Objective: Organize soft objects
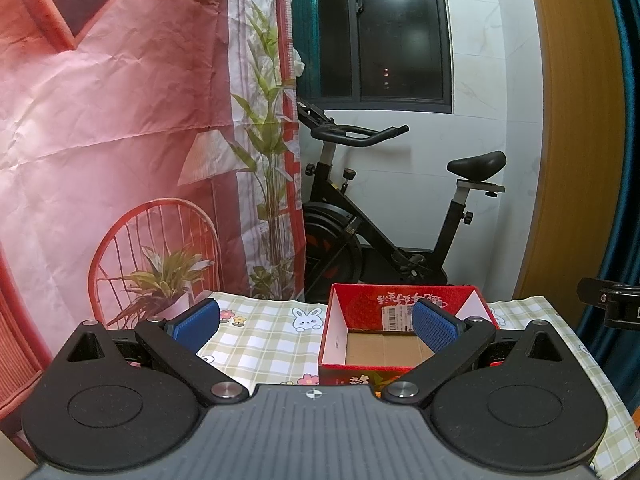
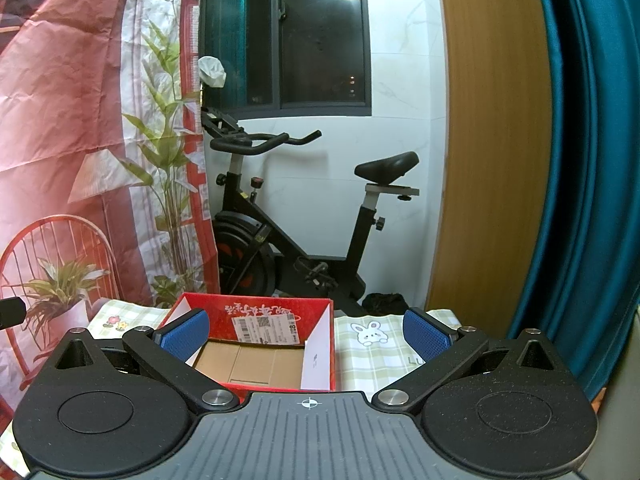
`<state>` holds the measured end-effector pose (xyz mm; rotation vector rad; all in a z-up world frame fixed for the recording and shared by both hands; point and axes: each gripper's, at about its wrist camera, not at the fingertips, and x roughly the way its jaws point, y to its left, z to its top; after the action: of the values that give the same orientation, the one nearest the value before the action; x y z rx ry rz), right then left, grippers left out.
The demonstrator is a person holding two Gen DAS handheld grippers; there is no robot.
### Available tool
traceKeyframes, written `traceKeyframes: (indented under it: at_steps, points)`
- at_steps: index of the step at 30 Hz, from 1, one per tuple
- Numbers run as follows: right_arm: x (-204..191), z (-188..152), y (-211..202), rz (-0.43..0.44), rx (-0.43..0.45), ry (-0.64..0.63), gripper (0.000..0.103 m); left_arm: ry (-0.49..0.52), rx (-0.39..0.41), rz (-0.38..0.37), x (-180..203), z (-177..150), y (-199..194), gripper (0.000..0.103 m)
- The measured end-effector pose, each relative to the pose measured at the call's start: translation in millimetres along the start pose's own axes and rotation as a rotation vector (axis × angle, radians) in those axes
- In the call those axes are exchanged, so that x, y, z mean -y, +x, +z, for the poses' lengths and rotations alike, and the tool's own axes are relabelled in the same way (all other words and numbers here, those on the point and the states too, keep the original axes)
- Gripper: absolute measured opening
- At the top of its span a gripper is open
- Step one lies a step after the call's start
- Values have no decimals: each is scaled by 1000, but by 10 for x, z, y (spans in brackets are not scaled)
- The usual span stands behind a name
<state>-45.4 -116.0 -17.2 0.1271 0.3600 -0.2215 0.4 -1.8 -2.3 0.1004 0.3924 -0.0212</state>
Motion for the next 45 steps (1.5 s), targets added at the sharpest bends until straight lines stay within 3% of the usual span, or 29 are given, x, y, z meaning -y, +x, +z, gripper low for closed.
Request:
traceKeyframes:
  at_steps: [22,28,31,34,37,40,45]
  points:
    - [-8,-3,-5,2,2,-1,103,-25,2,0,-25,-14,-11,103]
    - [37,-29,-9,48,6,45,103,-49,-10,4,-65,-55,52,103]
    - [127,-119,35,118,18,120,103,-44,2,5,-83,-144,91,103]
    - [210,-305,64,181,83,163,103,-38,-10,6,-84,-252,173,103]
    - [236,-503,132,166,106,152,103,-72,-40,-20,-123,-351,320,103]
    - [172,-685,259,145,77,117,103,-132,-76,-60,-246,-475,520,103]
    - [29,-991,439,179,-7,75,103,-98,-73,-45,-326,-692,802,103]
